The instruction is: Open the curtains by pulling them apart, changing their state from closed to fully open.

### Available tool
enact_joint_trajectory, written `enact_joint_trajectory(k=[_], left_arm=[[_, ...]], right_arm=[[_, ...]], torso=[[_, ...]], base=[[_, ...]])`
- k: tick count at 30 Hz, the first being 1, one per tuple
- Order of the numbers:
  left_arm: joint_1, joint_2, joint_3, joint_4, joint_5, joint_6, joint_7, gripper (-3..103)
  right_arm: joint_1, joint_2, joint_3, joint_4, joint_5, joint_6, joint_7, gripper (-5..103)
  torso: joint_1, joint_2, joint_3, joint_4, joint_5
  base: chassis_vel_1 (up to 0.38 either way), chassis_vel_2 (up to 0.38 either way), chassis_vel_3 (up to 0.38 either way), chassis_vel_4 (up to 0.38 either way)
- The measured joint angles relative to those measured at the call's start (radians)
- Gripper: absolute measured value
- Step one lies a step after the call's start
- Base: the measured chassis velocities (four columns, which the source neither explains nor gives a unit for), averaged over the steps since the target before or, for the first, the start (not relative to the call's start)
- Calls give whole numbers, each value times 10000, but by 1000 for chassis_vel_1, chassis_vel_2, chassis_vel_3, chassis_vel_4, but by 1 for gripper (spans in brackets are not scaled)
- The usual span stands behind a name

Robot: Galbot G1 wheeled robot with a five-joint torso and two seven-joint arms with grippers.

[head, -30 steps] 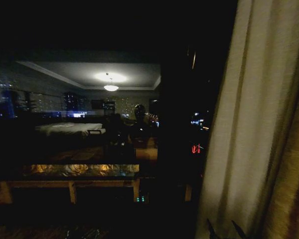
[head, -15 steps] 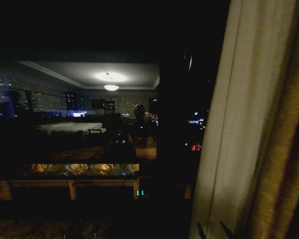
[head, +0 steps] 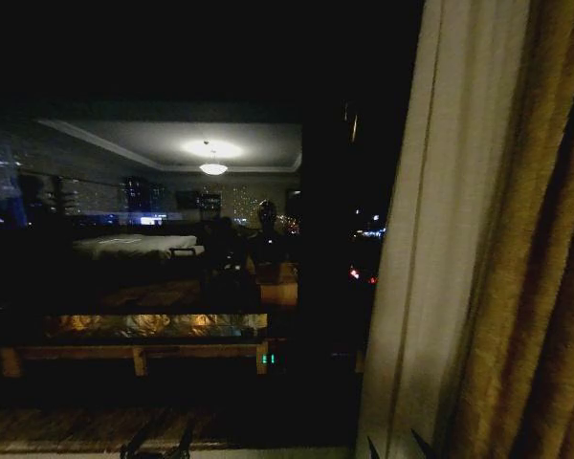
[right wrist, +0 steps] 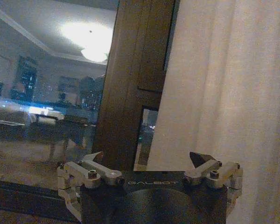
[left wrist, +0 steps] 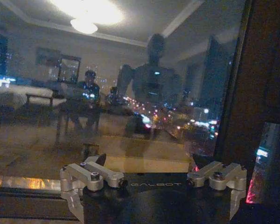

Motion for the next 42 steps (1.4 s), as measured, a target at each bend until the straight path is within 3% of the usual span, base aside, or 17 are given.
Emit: enact_joint_trajectory(k=[3, 13, 23, 26, 34, 42], left_arm=[[26, 52, -7, 5, -22, 0, 17, 100], [177, 489, -400, 43, -356, -58, 25, 100], [226, 523, -437, 72, -370, -83, 25, 100], [221, 469, -436, 95, -347, -96, 25, 100], [143, 395, -429, 151, -309, -121, 30, 100], [84, 377, -428, 216, -302, -133, 36, 100]], right_arm=[[-5, 1, 47, 2, 63, -1, 12, 100], [1005, 0, 1227, -1131, 1958, -414, 220, 100], [1670, 1, 1381, -1754, 2819, -619, 119, 100], [1739, 1, 1400, -1820, 3357, -637, -244, 100], [1582, 1, 1244, -1620, 3592, -414, -1461, 100], [1400, 0, 979, -1213, 3246, -359, -1548, 100]], torso=[[-5, 1, -3, 1, 0], [-1, 0, 0, 1, 3], [-4, 1, -2, 1, -2], [-3, 0, -1, 0, -2], [-4, 2, -2, 0, -3], [-4, 3, -2, 0, -2]], base=[[146, -36, -155, 41], [42, -10, -38, 9], [-3, 0, 6, -1], [0, 0, 0, 0], [0, 0, 0, 0], [0, 0, 0, 0]])
